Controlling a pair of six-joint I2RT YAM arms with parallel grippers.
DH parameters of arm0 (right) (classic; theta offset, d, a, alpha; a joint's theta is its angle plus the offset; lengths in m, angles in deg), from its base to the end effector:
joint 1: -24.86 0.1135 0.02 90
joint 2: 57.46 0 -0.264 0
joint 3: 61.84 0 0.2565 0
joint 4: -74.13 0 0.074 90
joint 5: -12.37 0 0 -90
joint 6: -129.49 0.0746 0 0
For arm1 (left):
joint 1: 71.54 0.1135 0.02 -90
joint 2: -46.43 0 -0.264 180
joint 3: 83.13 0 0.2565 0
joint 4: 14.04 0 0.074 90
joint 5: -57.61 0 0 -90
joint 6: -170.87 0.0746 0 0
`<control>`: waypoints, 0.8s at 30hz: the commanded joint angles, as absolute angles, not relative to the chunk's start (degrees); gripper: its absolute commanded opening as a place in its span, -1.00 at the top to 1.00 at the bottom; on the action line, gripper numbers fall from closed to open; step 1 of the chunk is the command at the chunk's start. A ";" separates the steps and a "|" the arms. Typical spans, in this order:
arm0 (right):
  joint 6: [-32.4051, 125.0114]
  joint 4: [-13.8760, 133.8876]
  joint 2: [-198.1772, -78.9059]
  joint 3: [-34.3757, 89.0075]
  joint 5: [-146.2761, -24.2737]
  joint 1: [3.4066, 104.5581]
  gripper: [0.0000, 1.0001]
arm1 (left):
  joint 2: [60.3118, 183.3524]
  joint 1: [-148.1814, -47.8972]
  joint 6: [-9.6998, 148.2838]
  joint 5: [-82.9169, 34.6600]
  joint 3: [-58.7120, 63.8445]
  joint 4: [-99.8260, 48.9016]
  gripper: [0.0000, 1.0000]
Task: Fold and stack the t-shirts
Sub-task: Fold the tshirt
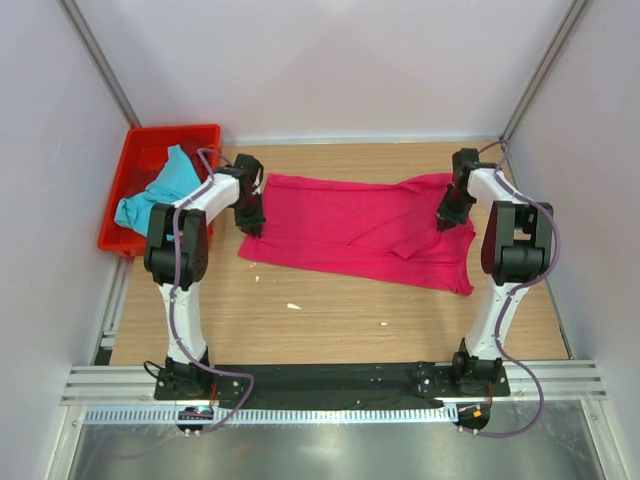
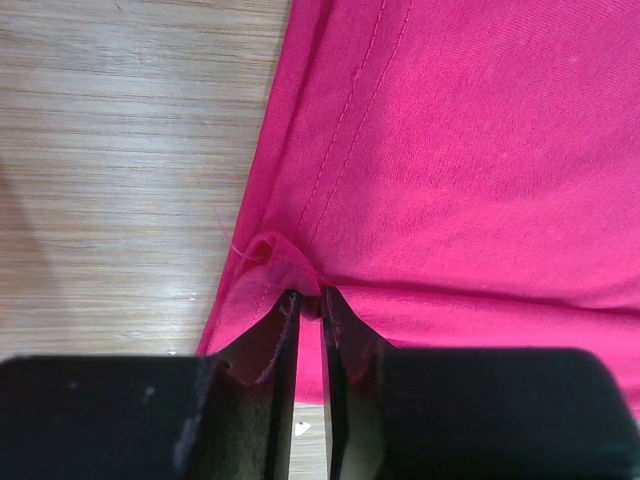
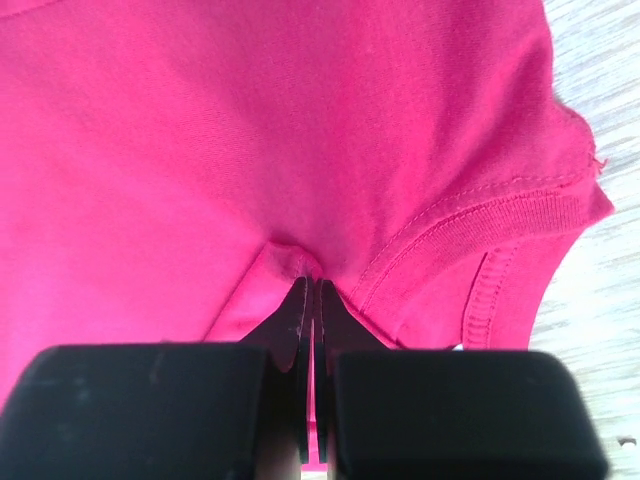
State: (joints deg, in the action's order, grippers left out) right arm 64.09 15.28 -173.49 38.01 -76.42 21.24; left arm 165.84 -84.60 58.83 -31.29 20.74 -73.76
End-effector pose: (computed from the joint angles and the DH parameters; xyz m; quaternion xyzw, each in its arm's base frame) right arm 0.4196 -0.0281 0.1357 0.2430 0.9612 0.0134 0.1300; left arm 0.4230 -0.0996 0.1311 -0.0764 0.9887 -0.0478 0.1194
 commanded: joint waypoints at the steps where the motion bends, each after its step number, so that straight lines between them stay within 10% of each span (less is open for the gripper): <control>1: 66.37 13.59 -171.28 41.68 -76.49 21.16 0.97 | 165.87 -84.55 59.16 -31.95 22.77 -74.50 0.74; 24: 75.70 9.18 -167.94 47.14 -79.39 19.67 0.97 | 165.69 -84.63 57.49 -32.74 23.65 -73.97 0.75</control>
